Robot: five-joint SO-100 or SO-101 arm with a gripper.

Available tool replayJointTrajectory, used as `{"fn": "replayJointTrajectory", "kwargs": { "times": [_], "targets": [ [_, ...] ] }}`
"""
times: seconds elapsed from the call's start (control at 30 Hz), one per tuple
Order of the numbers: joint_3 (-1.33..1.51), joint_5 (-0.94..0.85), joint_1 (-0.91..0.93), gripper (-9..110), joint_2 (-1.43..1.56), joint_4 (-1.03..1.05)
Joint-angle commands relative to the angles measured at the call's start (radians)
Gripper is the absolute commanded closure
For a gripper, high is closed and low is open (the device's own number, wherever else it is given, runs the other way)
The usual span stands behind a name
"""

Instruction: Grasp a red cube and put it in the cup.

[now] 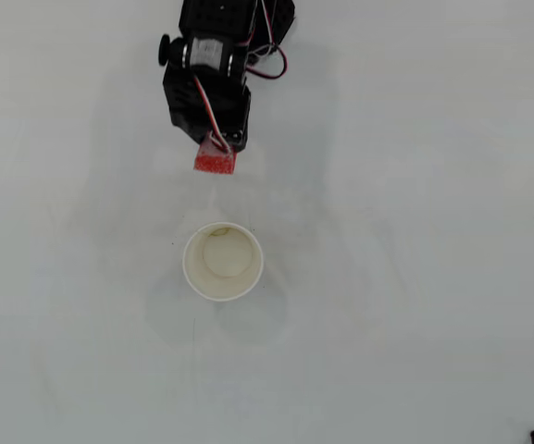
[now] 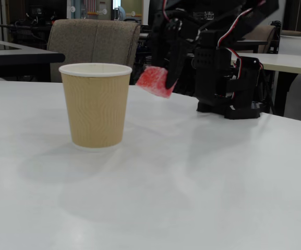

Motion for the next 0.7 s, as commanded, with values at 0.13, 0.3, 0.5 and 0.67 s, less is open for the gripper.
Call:
{"fn": "replayJointTrajectory", "kwargs": {
  "times": [0.13, 0.3, 0.5, 0.67],
  "targets": [
    [-0.015, 0.094, 0.006, 101, 0.115, -0.094],
    [-0.008, 0.189, -0.008, 101, 0.135, -0.362],
    [-0.02, 0.27, -0.012, 101, 0.097, -0.598],
    [-0.02, 0.288, -0.028, 101, 0.031, -0.712]
  ]
}}
